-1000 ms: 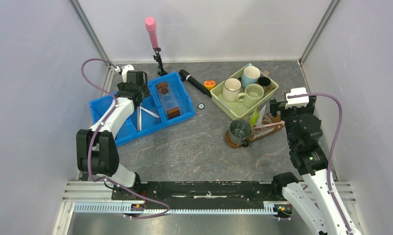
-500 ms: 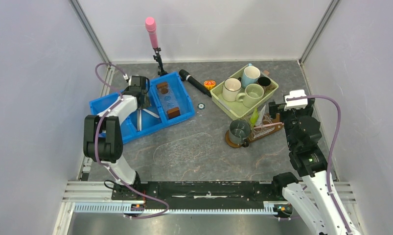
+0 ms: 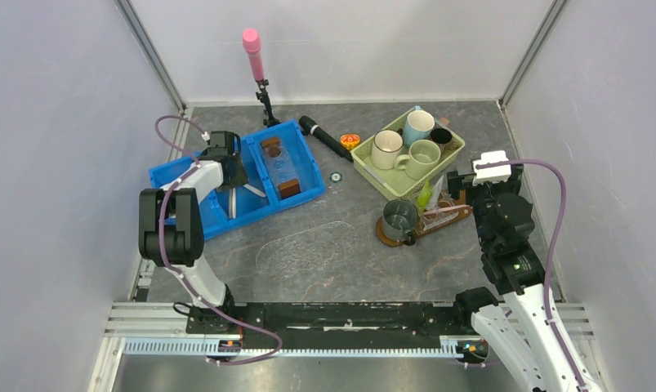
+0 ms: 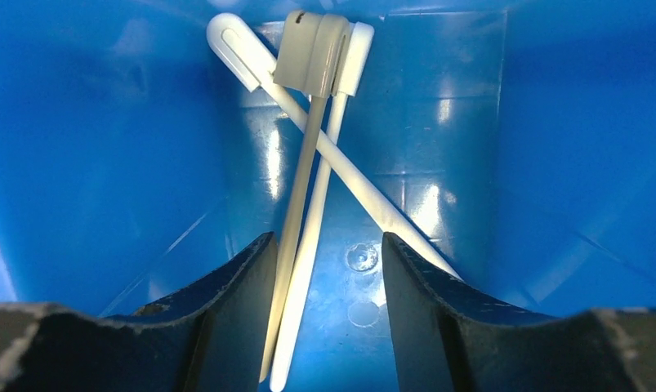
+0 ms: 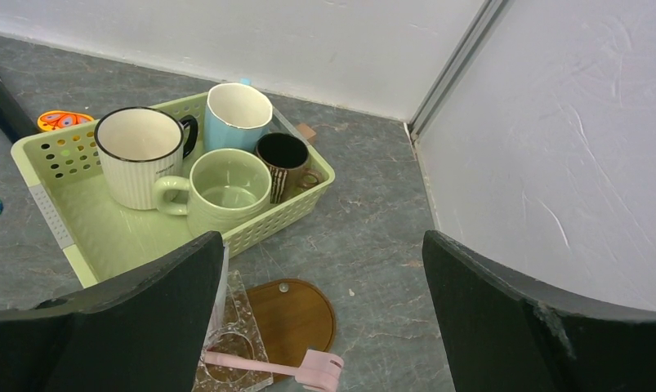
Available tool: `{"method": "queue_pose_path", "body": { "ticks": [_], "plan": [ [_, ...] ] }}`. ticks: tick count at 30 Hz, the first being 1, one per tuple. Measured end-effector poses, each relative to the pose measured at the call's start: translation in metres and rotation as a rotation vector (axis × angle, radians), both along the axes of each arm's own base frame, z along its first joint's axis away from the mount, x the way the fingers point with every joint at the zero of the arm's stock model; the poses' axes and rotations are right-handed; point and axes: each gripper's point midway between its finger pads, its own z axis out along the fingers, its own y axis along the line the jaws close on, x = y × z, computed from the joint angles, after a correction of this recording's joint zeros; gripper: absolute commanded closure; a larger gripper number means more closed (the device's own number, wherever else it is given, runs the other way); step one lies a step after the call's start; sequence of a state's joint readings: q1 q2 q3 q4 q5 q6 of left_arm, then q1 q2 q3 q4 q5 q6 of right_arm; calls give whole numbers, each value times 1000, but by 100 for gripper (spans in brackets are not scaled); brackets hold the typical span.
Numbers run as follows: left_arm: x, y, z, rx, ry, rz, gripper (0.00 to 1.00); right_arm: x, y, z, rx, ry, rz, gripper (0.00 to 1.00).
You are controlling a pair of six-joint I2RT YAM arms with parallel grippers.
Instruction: Prepare toiletry sets of a toothbrush and toothpaste on the tray
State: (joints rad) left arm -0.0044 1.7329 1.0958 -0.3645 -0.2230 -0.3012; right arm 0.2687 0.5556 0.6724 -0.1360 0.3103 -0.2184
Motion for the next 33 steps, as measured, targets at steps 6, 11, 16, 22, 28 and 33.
{"method": "queue_pose_path", "body": {
  "ticks": [6,11,16,22,28,33],
  "plan": [
    [0,3,-11,-33,18,5,46,0,1,-3,-2,7,4,2],
    [-1,4,-14,-43,27,5,58,1,1,-7,-4,16,6,2],
    [-1,4,-14,-43,28,5,72,1,2,-8,-4,17,10,2],
    [-2,4,-5,-42,13,4,85,1,3,-8,-4,18,15,2],
    [-2,4,-2,-40,6,0,83,2,4,-9,-5,23,19,2],
    [-2,5,-1,-29,7,-3,58,2,4,-9,-5,22,21,2]
  ]
}}
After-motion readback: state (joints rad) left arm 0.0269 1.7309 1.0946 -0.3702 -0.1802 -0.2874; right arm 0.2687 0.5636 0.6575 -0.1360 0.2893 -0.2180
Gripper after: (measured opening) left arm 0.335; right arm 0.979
